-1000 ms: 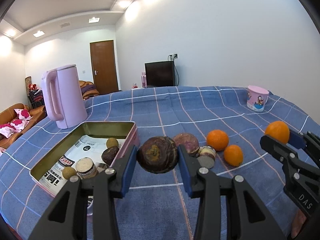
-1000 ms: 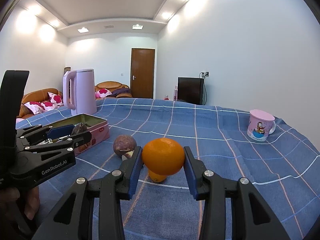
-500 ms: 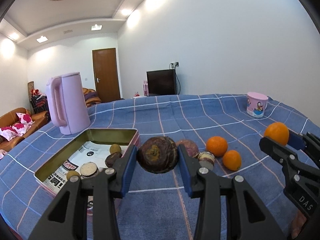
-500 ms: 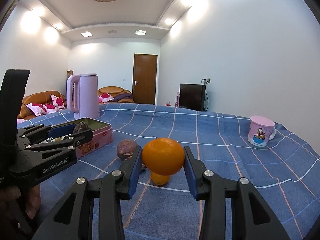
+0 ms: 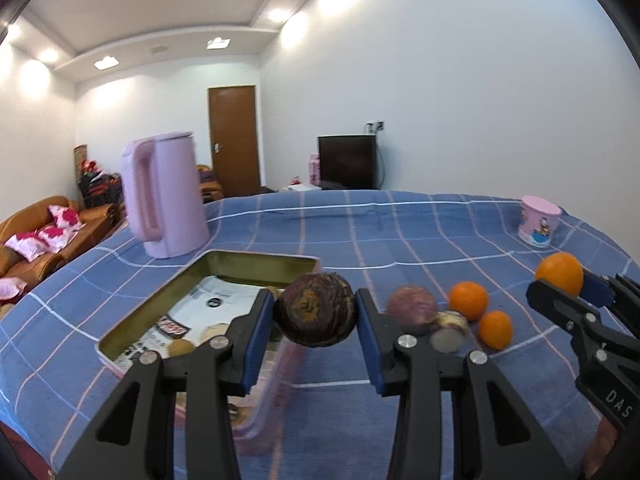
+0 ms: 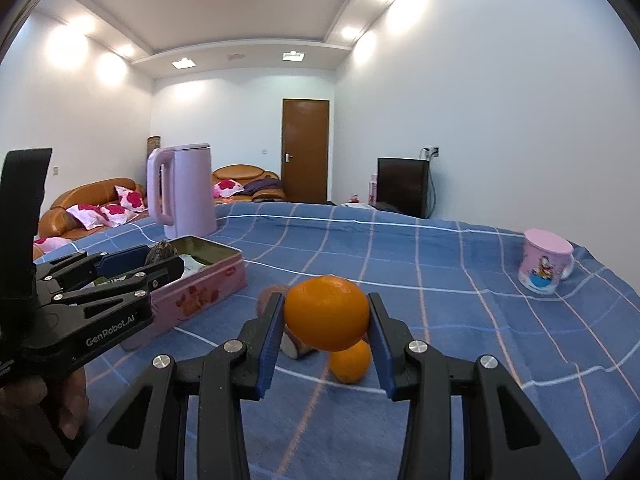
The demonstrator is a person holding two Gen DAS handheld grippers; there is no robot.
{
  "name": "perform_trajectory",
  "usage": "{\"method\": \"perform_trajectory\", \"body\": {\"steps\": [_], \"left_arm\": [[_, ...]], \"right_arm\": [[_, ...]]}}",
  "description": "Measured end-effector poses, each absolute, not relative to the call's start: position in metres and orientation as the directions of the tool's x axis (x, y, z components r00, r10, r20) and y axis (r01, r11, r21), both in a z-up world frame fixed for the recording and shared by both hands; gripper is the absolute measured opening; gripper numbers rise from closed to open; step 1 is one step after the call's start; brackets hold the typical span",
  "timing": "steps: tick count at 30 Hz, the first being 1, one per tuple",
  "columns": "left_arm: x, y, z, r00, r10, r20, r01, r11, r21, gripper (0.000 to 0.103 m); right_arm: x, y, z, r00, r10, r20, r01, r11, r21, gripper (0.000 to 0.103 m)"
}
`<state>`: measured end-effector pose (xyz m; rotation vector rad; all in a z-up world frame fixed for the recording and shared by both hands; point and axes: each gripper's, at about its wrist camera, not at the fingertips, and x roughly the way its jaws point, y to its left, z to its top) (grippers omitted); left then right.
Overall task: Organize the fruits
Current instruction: 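Lift and carry the dark fruit in the left and orange in the right toward the tin, then lower the orange in the right gripper into the tin while the left holds the dark fruit above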
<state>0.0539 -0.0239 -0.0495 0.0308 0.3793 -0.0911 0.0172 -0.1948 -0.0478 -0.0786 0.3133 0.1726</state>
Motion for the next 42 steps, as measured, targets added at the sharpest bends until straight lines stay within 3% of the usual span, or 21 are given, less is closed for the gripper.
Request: {"method": "perform_trajectory", "body": {"steps": [11,23,42], "left_arm": [[0.071,0.022,-0.036,0.929,0.014,-0.371,-0.008,1.0,0.017,0.043],[0.113,0.068,-0.043,0.892,0.109,-0.438,-0.102,0.994,0.04,0.043],[0.144,0.089,-0.06,0.839,0.114,-0.532,-0.106,0.993,0.046,0.043]], "right_arm": [[0.057,-0.144,-0.029,0.886,0.3,-0.355,-0.328,0.944,-0.021,0.042],[0.103,-0.085,-0.037,0.832,0.363,-0.418,-0.416,0.909,-0.037,0.042],[0.144,-0.028,-0.06,0.762,0.383,-0.523,-0.487,0.871,-0.072,0.043]]}}
